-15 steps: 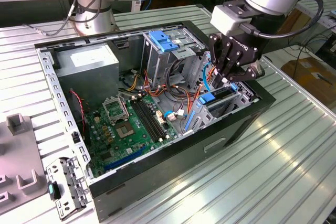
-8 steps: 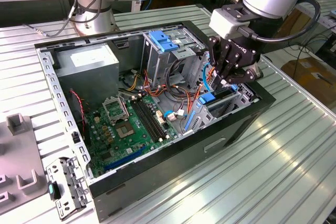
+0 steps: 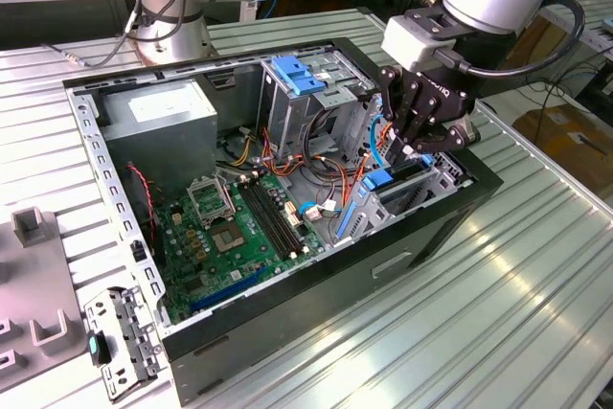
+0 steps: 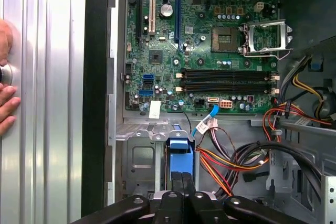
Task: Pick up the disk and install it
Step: 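Insert the first disk wire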
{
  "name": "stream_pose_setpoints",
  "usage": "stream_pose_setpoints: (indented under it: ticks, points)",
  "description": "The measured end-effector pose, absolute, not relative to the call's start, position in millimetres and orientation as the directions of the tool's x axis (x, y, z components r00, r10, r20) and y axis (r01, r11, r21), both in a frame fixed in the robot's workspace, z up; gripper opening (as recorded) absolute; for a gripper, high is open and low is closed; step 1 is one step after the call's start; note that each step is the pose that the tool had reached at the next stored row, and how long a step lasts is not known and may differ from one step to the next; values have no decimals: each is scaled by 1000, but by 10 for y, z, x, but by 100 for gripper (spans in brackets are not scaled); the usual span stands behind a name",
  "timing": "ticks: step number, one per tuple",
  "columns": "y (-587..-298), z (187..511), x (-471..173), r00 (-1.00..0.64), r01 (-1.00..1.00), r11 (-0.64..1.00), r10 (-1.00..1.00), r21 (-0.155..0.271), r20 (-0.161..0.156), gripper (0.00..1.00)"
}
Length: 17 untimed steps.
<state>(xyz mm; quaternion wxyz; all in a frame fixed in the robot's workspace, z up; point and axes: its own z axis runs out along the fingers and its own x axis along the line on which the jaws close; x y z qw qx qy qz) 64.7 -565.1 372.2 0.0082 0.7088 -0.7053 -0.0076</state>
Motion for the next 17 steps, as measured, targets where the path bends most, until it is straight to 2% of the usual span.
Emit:
stream_pose_setpoints:
  ticks: [11,17]
  points:
    - [-5650,3712,862,36,-999,-36,-999,22,1,11]
    - [-5651,3732,863,166,-986,-166,-986,22,1,11]
